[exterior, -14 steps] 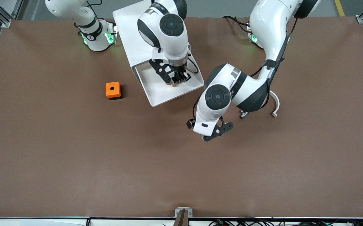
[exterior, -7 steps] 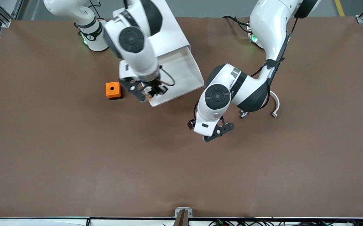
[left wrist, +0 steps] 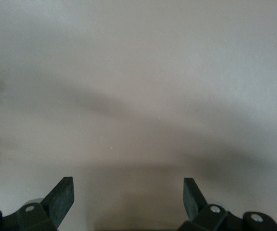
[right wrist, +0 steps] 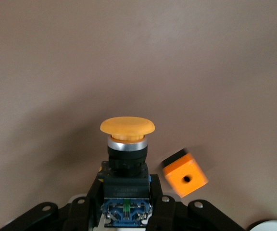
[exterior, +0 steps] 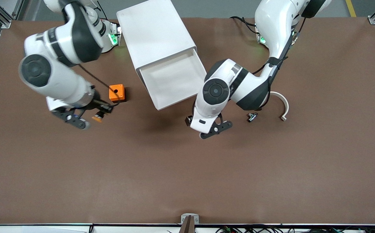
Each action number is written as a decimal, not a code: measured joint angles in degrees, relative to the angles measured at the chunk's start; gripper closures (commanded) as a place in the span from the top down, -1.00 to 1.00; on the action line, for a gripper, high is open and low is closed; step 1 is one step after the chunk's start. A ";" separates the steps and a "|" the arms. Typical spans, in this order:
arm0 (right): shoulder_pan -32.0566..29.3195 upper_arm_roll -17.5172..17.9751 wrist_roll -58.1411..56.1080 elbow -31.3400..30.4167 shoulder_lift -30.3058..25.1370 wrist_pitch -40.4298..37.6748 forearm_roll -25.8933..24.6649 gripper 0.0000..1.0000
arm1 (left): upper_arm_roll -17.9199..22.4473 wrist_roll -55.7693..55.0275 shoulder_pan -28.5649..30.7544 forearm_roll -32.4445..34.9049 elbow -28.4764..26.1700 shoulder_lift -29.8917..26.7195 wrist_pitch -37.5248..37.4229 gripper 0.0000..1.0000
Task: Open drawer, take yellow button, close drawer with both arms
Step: 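Push the drawer shut with the left gripper while the right gripper carries the button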
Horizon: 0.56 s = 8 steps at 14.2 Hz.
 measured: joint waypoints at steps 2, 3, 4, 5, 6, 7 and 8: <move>-5.27 0.00 -8.58 -0.67 0.21 0.01 -0.86 -0.99 | -2.07 0.00 -0.60 0.00 -0.55 0.00 0.00 1.00; -7.19 0.02 -11.78 -0.94 0.29 0.10 -1.76 -0.99 | -2.59 0.00 -1.11 0.00 -0.76 0.00 0.00 1.00; -8.74 0.03 -14.31 -1.49 0.31 0.50 -2.52 -0.99 | -2.83 0.00 -1.76 0.00 -0.92 0.00 0.00 1.00; -10.18 0.06 -16.45 -2.58 0.36 1.85 -3.25 -0.99 | -2.86 0.00 -2.42 0.00 -1.00 0.00 0.00 1.00; -11.53 0.08 -18.70 -4.18 0.44 4.22 -3.80 -0.99 | -2.88 0.00 -2.92 0.00 -1.04 0.00 0.00 1.00; -13.05 0.09 -21.62 -6.32 0.57 7.58 -4.22 -0.99 | -2.89 0.00 -3.26 0.00 -1.06 0.00 0.00 1.00; -14.80 0.09 -24.80 -8.75 0.73 11.40 -4.32 -0.99 | -2.91 0.00 -3.47 0.00 -1.10 0.00 0.00 1.00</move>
